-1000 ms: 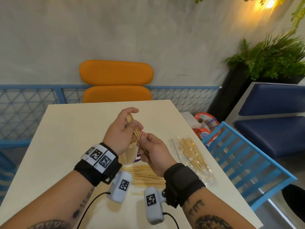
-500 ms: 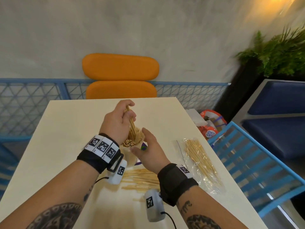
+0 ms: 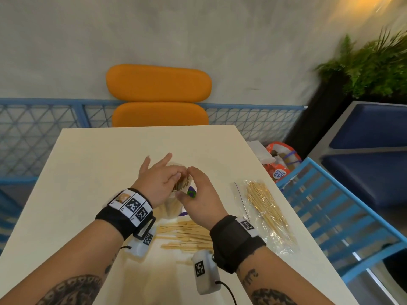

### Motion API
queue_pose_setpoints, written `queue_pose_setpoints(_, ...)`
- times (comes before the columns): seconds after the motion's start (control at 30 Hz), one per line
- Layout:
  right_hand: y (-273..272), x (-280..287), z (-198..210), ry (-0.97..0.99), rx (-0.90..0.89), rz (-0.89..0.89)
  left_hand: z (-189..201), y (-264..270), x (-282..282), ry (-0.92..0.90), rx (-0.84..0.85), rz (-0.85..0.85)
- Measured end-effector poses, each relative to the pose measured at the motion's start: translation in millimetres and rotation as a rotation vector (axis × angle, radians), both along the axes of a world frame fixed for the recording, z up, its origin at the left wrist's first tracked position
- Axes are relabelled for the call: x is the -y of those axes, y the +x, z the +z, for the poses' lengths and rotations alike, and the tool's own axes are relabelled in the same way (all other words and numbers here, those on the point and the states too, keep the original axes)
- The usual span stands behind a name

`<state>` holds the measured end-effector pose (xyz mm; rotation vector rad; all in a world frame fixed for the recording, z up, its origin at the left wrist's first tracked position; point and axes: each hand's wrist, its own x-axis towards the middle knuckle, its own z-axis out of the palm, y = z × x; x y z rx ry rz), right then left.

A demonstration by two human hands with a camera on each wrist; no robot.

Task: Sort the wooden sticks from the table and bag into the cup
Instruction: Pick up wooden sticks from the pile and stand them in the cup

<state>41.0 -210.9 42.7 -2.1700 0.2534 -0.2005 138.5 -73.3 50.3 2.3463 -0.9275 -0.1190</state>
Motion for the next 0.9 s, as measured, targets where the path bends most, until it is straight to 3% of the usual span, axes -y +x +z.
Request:
queue_pose_setpoints(0.4, -4.7, 6.2, -1.9, -0.02, 0.023, -0.034, -10.6, -2.5, 8.9, -0.151, -0.11, -0.137)
queue_pose_setpoints(0.53, -7.0, 9.1, 1.2, -0.033, 0.005, -0.05, -10.1, -5.6, 7.8, -0.241, -0.051, -0.059)
queue_pose_setpoints(0.6, -9.9, 10.2, 1.5, -0.047, -0.006, -0.025, -12.5, -7.1, 4.2, -0.125, 0.015, 0.012)
queue_pose_setpoints(0.7, -12.3, 10.7, -5.3, -0.124, -0.027, 0.007, -17.2, -8.9, 0.2, 0.075, -0.02, 0.003)
queue_pose_setpoints(0.9, -18.0, 9.0, -8.2, -0.271, -0.053, 0.066, -20.1, -21.3, -2.2, 0.24, 0.156, -0.029)
